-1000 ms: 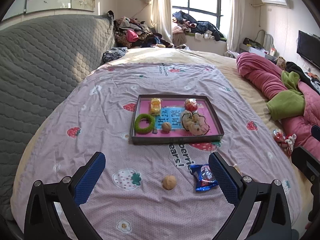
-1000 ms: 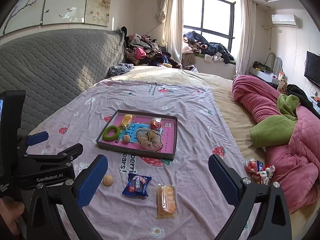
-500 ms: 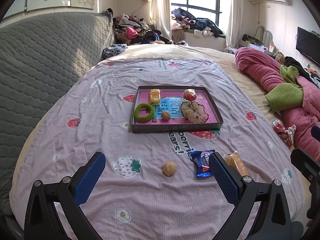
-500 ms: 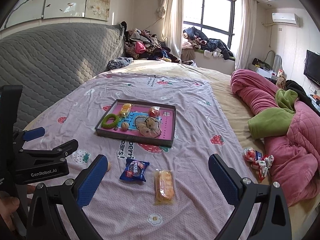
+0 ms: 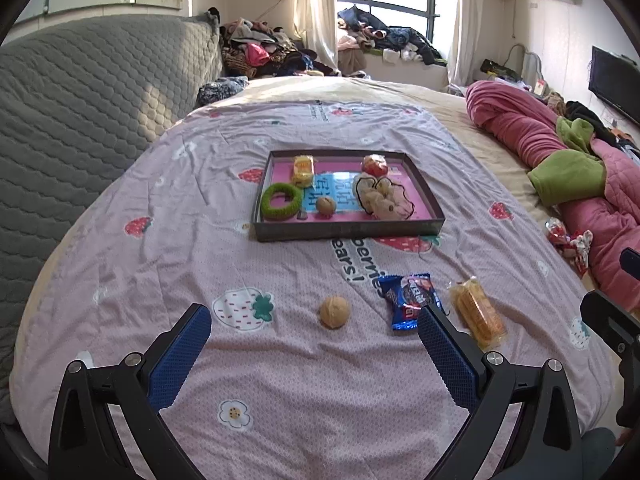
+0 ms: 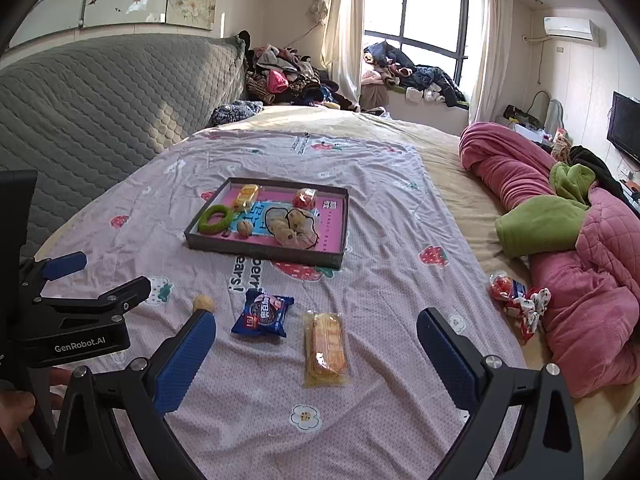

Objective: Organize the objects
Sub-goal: 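Move the left tool toward the walnut while the right tool approaches the orange cake packet, then grasp the walnut with the left tool while the right tool grasps the orange cake packet, then lift and carry the walnut and cake packet over the tray with both tools, then lower the cake packet into the tray and open the right tool while the left tool releases the walnut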

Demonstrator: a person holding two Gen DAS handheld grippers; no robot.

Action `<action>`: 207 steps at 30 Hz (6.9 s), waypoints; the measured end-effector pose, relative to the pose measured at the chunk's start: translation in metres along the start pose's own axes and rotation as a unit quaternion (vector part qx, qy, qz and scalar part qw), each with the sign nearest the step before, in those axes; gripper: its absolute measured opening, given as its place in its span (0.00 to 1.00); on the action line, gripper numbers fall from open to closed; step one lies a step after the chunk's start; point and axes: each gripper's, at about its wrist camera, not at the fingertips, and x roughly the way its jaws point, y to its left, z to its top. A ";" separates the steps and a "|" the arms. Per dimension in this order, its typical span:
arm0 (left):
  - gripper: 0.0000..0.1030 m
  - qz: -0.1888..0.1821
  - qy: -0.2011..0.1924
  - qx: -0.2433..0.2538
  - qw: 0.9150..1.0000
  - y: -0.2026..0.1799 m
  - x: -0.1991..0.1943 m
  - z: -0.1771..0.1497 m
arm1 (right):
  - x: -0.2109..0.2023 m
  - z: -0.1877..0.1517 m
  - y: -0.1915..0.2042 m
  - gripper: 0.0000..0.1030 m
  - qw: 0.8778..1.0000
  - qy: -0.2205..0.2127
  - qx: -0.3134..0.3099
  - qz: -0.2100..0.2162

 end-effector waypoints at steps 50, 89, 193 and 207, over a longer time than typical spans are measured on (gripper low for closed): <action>0.99 -0.010 0.066 0.007 0.998 -0.005 0.145 -0.031 | 0.154 -0.060 -0.018 0.98 0.994 0.113 0.012 -0.008; 0.33 -0.036 0.051 0.010 0.998 -0.011 0.126 -0.016 | 0.134 -0.039 -0.014 0.40 0.994 0.086 0.034 0.061; 0.33 -0.010 0.049 0.049 0.998 -0.049 0.311 0.165 | 0.329 0.113 -0.033 0.40 0.997 0.059 0.006 0.050; 0.33 -0.002 0.080 0.057 0.995 -0.052 0.338 0.151 | 0.353 0.101 -0.030 0.40 0.995 0.091 -0.004 0.046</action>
